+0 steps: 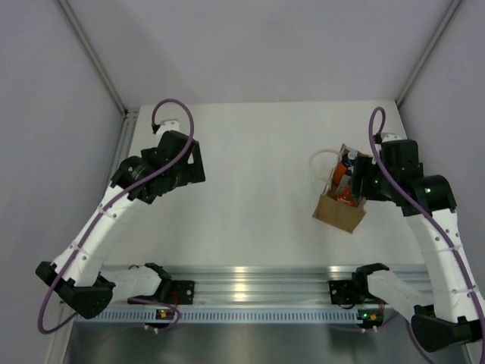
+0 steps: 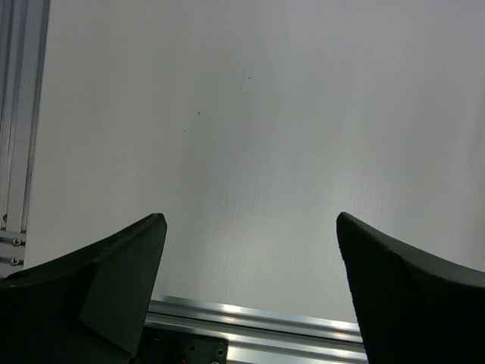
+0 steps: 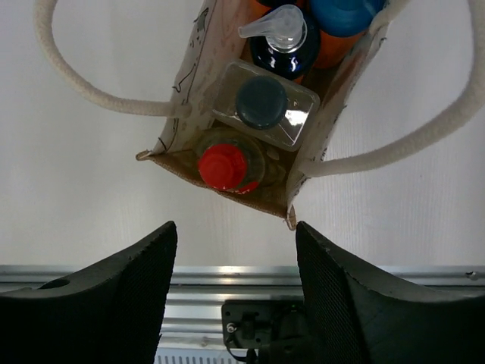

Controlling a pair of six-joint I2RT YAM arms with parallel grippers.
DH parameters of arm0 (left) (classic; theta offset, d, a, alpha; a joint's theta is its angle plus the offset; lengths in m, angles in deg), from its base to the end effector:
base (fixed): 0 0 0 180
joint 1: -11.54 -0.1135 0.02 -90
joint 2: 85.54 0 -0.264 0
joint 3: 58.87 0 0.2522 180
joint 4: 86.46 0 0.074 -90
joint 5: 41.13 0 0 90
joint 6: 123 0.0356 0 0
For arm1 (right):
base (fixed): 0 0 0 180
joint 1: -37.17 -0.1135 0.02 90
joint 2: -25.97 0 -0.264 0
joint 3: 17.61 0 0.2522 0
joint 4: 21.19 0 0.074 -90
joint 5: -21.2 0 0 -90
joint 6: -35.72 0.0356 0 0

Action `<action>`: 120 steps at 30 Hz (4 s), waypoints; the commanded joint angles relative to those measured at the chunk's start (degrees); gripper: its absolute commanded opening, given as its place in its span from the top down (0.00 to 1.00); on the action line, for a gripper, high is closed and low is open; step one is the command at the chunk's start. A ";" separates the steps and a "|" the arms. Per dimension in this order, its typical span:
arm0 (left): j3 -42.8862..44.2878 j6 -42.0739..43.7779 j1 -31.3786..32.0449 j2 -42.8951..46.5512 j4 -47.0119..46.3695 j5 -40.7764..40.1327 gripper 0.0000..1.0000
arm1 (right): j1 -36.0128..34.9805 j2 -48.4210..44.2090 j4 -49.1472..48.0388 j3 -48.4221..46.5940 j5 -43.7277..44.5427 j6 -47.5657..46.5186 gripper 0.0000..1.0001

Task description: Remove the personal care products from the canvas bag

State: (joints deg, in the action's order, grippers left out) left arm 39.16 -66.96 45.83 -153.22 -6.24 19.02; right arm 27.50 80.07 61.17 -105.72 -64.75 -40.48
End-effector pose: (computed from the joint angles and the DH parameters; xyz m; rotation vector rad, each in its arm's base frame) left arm 0.1793 -0.1008 0.4050 -0.2159 2.2859 0.0360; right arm 0.1454 0.0222 0.3866 0.1194 2.4115 0.1032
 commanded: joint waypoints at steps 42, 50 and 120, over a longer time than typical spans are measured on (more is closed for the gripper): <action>-0.86 2.67 -0.01 0.97 -3.17 1.19 0.02 | -7.91 8.12 -13.84 8.08 7.02 2.98 0.71; -1.21 2.49 0.08 1.32 -3.17 0.84 0.02 | -9.40 8.56 -12.79 7.38 8.60 3.69 0.86; -3.32 1.00 -0.01 4.57 -3.17 0.49 0.02 | -24.51 28.85 7.26 -50.63 12.55 3.85 1.00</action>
State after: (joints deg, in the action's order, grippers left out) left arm 36.58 -64.91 45.83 -150.18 -7.23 20.11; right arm 6.04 108.90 73.47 -152.27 -55.04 -39.36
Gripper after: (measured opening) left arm 0.984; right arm 0.335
